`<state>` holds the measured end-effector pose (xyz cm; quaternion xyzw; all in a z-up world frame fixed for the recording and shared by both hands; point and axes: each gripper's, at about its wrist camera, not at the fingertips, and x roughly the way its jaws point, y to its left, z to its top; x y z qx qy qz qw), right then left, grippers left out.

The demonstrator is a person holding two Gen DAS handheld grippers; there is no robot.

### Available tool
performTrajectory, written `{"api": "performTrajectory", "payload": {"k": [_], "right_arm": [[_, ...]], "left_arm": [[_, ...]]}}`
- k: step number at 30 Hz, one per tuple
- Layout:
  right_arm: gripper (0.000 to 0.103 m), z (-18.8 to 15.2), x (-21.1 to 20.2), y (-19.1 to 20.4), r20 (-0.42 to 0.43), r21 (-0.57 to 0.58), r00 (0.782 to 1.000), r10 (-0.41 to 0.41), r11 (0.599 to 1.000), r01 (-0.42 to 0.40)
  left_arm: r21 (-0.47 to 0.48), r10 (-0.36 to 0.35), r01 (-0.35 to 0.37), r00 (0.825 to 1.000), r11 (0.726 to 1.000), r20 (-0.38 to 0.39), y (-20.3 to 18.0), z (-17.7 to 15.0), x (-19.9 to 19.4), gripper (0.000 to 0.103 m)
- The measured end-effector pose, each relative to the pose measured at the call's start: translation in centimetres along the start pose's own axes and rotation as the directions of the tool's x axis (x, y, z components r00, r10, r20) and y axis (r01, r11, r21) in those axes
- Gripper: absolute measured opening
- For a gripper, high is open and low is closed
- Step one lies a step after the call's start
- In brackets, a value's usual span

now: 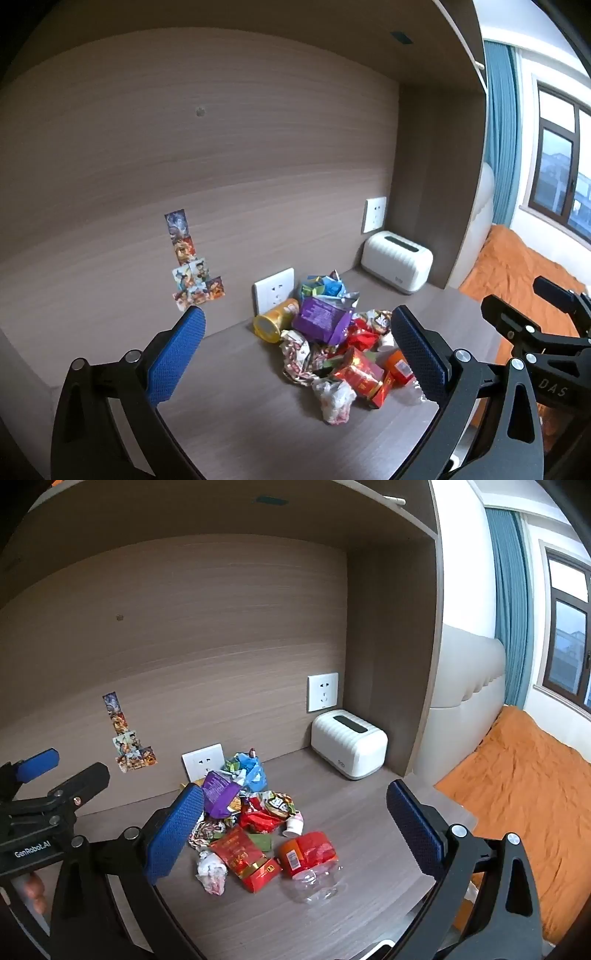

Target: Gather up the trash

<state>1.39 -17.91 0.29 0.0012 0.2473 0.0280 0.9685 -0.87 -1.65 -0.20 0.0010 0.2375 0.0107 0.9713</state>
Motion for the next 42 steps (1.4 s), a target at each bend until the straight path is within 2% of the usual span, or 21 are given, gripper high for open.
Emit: {"api": "performTrajectory", "payload": {"k": [6, 10, 21, 31, 42], "right_arm": [[0.099, -0.3, -0.2, -0.2, 0.017, 0.019, 1.000, 0.011, 1.000, -0.011], [0.099, -0.3, -0.1, 0.3, 0.012, -0.015, 1.000, -0.018, 1.000, 0.018], [0.099, -0.3, 0.0, 1.5, 0.015, -0.048, 1.000, -0.012, 0.999, 0.013], [0.099, 0.0, 0.1, 1.8, 0.013, -0.036, 1.000, 0.001, 0.999, 0.000], [0.099, -0.3, 0.2, 2.4, 0.002, -0.049, 1.000, 0.005, 0.999, -0.005]], "left_arm": [[0.002, -0.036, 0.036, 0.999, 0.999, -0.024, 0.6, 0.0, 0.5, 0.098], [0.001, -0.050, 0.050, 0.998, 0.999, -0.033, 1.1, 0.1, 1.0, 0.098], [0.006, -0.072, 0.072, 0.997, 0.997, -0.027, 1.5, 0.4, 1.3, 0.098], [-0.028, -0.101, 0.101, 0.995, 0.995, -0.025, 2.4, 0.6, 1.3, 0.098], [-0.020, -0.098, 0.098, 0.995, 0.995, -0.030, 2.4, 0.0, 1.2, 0.098]]}}
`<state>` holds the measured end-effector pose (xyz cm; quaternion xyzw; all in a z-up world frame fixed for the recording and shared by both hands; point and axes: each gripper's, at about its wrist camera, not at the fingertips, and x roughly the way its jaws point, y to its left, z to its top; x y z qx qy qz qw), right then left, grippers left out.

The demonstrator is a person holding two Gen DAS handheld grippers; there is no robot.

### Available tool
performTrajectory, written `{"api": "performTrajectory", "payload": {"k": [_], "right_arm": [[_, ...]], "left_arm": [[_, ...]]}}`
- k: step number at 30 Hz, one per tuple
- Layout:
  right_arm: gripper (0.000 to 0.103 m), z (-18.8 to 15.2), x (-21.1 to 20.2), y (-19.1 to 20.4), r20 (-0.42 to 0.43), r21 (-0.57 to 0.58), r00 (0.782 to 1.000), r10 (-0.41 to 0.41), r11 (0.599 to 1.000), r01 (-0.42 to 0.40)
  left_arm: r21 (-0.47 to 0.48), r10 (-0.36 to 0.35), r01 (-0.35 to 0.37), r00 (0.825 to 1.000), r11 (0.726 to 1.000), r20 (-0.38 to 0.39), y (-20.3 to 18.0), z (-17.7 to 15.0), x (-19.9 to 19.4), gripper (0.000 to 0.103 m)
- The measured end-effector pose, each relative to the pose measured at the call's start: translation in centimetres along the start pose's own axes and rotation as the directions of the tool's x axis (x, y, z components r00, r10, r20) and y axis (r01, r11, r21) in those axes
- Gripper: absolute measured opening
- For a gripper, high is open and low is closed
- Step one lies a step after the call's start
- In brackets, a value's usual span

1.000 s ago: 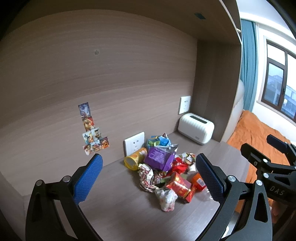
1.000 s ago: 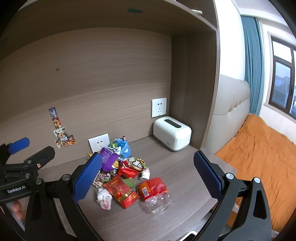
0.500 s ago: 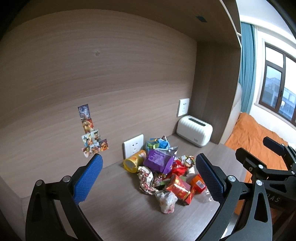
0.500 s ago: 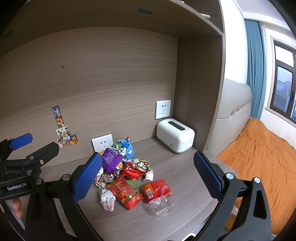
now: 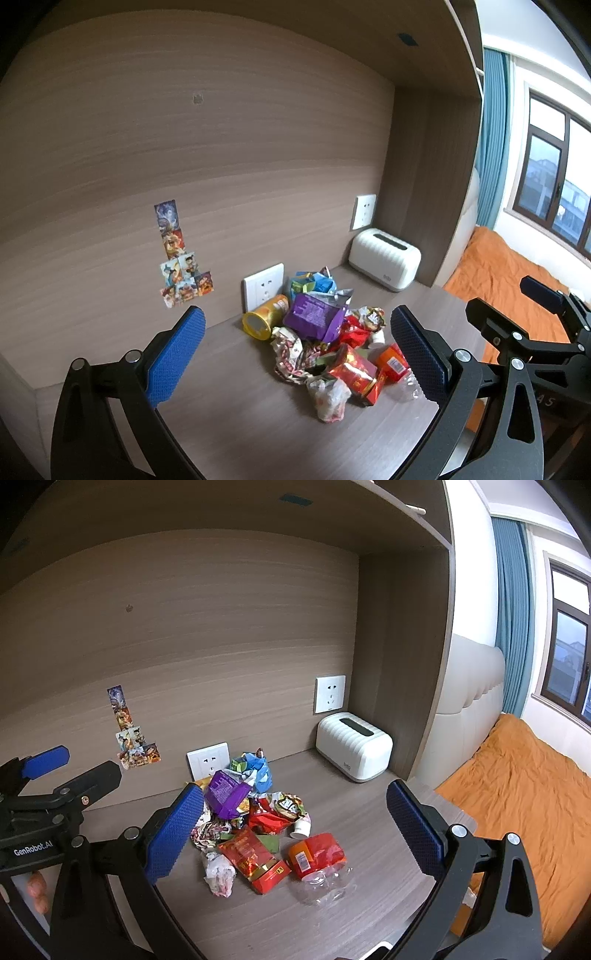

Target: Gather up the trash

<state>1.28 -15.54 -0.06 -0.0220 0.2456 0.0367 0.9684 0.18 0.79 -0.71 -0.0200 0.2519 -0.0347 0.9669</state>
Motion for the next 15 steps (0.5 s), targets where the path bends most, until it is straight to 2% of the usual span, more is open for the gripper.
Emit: {"api": "performTrajectory", "payload": {"k": [15], "right_arm": [[0.099, 0.03, 0.54, 0.04, -0.011, 0.014, 1.000, 0.024, 1.000, -0.024]], "left_arm": [[0.000, -0.010, 0.010, 1.000, 1.000, -0.003, 0.51, 0.50, 0.19, 0.098]]}}
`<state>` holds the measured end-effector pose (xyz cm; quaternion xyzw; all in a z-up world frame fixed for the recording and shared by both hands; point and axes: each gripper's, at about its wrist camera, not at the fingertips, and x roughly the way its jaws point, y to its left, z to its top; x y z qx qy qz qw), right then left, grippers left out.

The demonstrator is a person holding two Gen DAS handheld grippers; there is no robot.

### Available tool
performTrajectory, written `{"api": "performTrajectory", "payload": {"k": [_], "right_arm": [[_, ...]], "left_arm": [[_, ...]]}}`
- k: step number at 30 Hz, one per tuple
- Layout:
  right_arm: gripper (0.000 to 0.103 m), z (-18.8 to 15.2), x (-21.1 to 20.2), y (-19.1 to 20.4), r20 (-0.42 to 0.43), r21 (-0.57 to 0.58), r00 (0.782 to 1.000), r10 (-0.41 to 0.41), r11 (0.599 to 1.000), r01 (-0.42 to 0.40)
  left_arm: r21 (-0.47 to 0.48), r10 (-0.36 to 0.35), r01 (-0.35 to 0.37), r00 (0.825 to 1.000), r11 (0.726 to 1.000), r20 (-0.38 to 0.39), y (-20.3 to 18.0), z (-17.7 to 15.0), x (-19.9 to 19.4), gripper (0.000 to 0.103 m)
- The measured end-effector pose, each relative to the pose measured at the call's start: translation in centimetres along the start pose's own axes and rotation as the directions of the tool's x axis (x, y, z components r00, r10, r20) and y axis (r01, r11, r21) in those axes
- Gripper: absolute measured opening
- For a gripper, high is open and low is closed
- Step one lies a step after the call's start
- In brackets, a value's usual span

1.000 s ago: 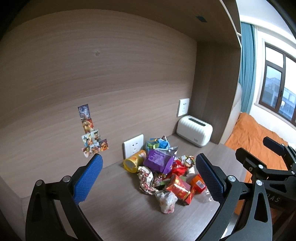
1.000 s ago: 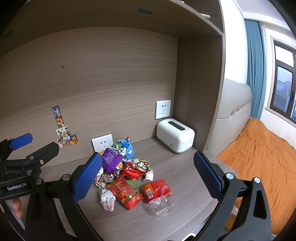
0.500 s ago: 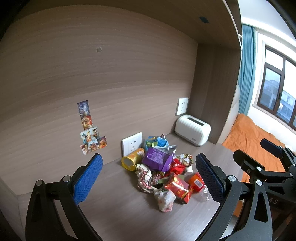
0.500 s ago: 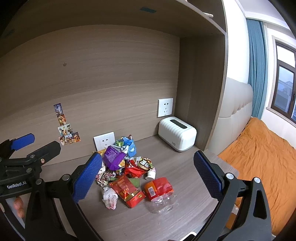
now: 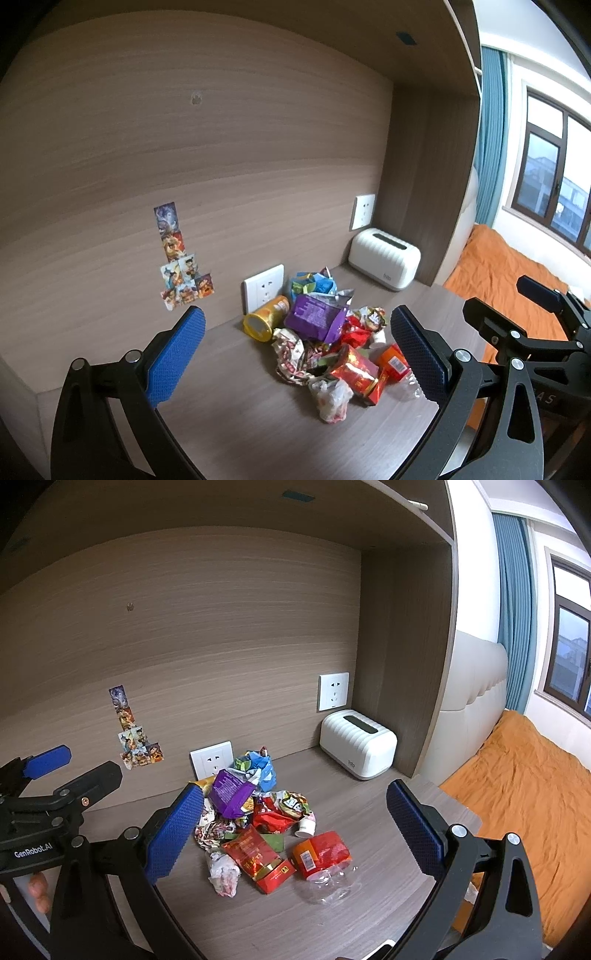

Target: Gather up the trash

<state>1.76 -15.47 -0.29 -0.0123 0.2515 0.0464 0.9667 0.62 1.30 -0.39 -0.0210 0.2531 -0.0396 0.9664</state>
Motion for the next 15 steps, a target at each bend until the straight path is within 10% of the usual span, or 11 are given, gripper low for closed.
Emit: {"api": "performTrajectory", "payload": {"k": [15], "right_arm": [[0.099, -0.08, 0.25, 0.21, 0.004, -0.010, 1.000, -0.001, 1.000, 0.001]], "left_arm": [[0.002, 0.003, -0.003, 1.000, 1.000, -0.003, 0.06, 0.16, 0.21, 0.098]]}}
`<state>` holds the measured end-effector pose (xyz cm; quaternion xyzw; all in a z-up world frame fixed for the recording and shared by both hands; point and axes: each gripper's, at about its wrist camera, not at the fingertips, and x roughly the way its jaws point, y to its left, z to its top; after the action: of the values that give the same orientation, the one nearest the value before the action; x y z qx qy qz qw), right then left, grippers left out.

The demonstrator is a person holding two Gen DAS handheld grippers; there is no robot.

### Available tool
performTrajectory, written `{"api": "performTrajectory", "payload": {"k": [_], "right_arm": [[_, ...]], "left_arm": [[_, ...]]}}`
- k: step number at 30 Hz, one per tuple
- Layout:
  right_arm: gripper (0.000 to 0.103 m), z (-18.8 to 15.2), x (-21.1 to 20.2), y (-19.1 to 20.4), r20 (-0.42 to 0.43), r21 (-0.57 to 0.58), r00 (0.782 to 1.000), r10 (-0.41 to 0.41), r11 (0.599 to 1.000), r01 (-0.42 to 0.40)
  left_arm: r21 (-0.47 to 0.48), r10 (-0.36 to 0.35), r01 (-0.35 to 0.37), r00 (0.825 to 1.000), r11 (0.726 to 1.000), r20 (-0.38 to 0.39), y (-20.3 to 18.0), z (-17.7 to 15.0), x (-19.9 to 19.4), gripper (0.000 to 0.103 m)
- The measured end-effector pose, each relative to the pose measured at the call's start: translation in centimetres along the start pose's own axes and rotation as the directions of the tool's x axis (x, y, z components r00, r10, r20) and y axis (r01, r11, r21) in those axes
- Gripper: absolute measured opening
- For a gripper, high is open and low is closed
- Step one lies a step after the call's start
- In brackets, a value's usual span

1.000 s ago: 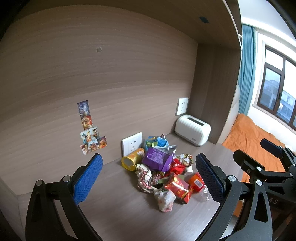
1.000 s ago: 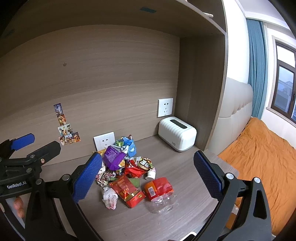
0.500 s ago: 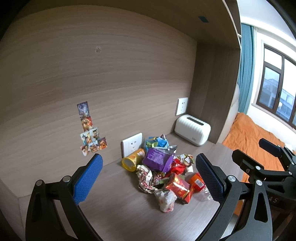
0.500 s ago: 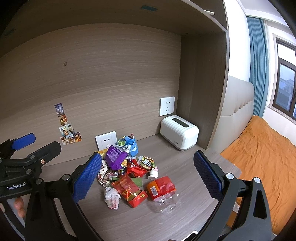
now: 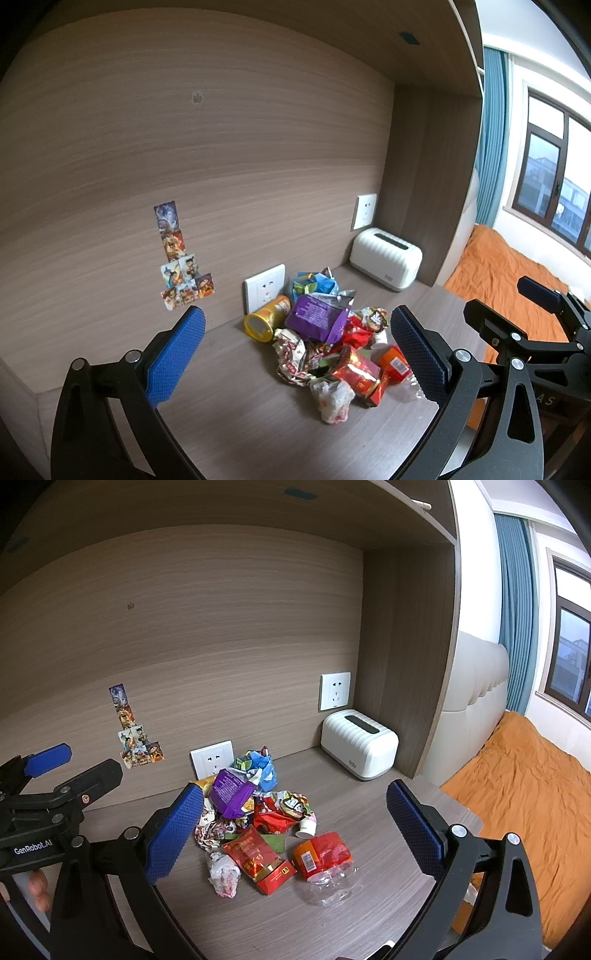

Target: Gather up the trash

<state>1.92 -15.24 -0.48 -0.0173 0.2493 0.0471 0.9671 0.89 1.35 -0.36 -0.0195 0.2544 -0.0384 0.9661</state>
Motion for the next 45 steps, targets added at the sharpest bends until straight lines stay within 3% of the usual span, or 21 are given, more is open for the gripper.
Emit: {"api": "performTrajectory", "payload": {"k": [15, 23, 27, 32, 36, 40, 43, 45], "right_arm": [[0.099, -0.1, 0.6, -0.2, -0.012, 0.002, 1.000, 0.012, 1.000, -0.012], [0.099, -0.2, 3.7, 0.6, -0.079, -0.014, 0.996, 0.028, 0.999, -0.030], [0.099, -0.4, 6.1, 1.1, -0.120, -0.012, 0.992, 0.047, 0.999, -0.049], [0.099, -0.2, 10.4, 1.4, -0.175, -0.012, 0.981, 0.089, 0.996, -0.092], [0.099, 0.3, 14.0, 2.2, -0.207, -0.031, 0.971, 0.121, 0.991, -0.130], [0.099, 0.2, 17.8, 3.5, -0.268, -0.046, 0.950, 0.159, 0.983, -0.177], [0.087, -0.1, 19.9, 4.4, -0.302, -0.047, 0.933, 0.195, 0.975, -0.219], [0.073, -0.5, 21.0, 4.9, -0.333, -0.054, 0.921, 0.202, 0.971, -0.232]], "left_arm": [[0.000, -0.002, 0.002, 1.000, 1.000, -0.009, 0.2, -0.1, 0.7, 0.098], [0.029, 0.006, -0.005, 0.999, 1.000, -0.039, 1.2, -1.7, 3.0, 0.098], [0.033, 0.008, -0.005, 0.996, 0.999, -0.092, 2.0, -2.8, 5.5, 0.098], [0.004, -0.053, 0.054, 0.986, 0.999, -0.160, 2.8, -3.8, 9.3, 0.098], [0.049, -0.050, 0.063, 0.972, 0.997, -0.230, 2.8, -5.1, 13.4, 0.098], [0.036, -0.096, 0.111, 0.951, 0.993, -0.293, 3.0, -5.9, 17.4, 0.098], [0.021, -0.111, 0.124, 0.939, 0.992, -0.327, 3.3, -6.3, 20.0, 0.098], [0.012, -0.125, 0.137, 0.934, 0.990, -0.336, 3.4, -6.3, 21.1, 0.098]]}}
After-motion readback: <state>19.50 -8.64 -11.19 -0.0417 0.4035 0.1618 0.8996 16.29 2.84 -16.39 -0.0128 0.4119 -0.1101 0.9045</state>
